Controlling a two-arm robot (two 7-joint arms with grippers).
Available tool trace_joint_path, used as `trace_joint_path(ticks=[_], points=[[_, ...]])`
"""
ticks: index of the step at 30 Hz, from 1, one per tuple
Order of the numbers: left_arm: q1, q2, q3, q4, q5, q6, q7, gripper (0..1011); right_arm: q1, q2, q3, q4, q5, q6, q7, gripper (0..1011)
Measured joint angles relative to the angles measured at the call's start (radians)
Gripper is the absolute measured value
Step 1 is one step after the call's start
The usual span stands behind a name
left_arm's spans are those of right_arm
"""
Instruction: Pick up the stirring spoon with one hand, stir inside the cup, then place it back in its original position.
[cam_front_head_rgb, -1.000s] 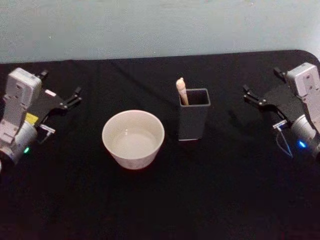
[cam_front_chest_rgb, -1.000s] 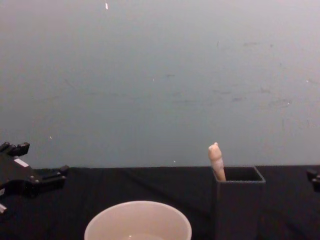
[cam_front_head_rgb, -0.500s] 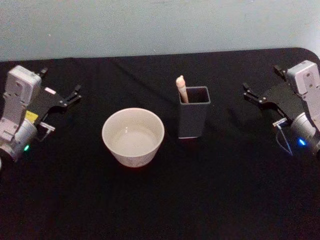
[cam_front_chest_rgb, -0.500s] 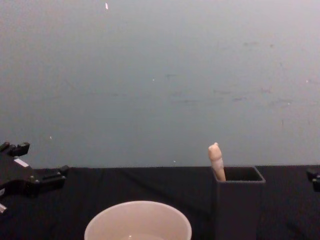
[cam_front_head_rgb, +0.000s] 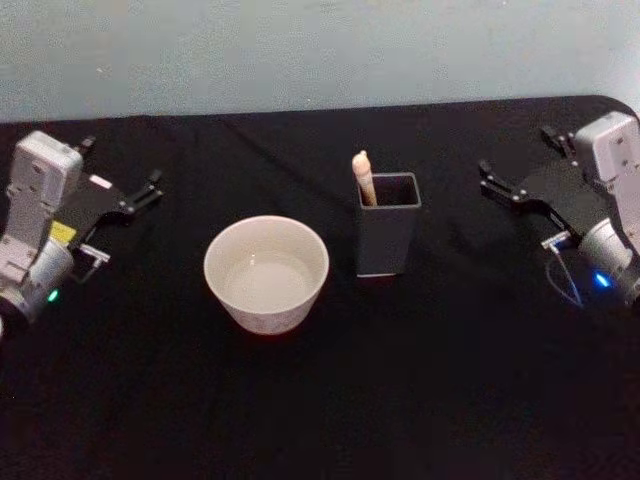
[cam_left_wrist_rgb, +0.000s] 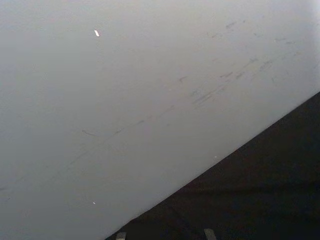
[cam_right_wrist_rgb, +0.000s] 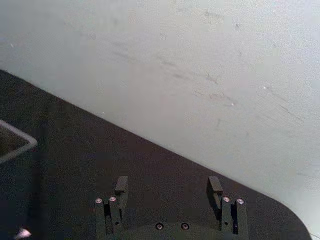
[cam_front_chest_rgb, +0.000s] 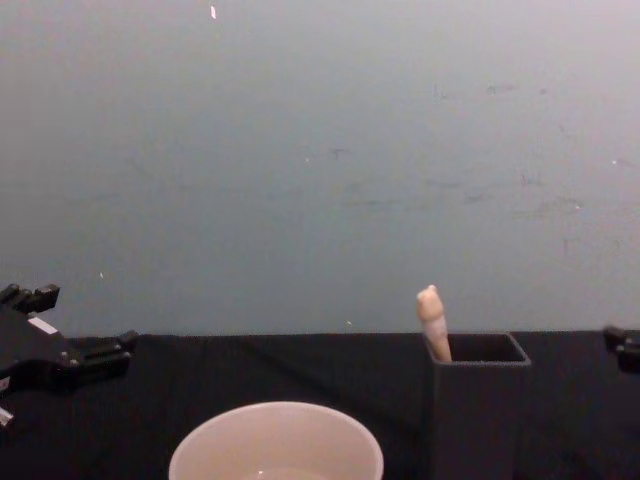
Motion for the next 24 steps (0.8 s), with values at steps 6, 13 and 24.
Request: trace_joint_path(ticks=[6,13,24], points=[[0.000,0.000,0.000,0.000,0.000,0.000,0.000,1001,-0.007,-0.001,0.016,-0.061,0.034,0.044,0.044,1000],[0.000,0.000,0.000,0.000,0.000,0.000,0.000,1001,0.001,-0.005,0.028,-0.152,0.083,0.143,0.117,1002],[0.000,0.000,0.000,0.000,0.000,0.000,0.000,1001,0.057,-0.029,0.000,-0.203,0.121,0.311,0.229,1000]])
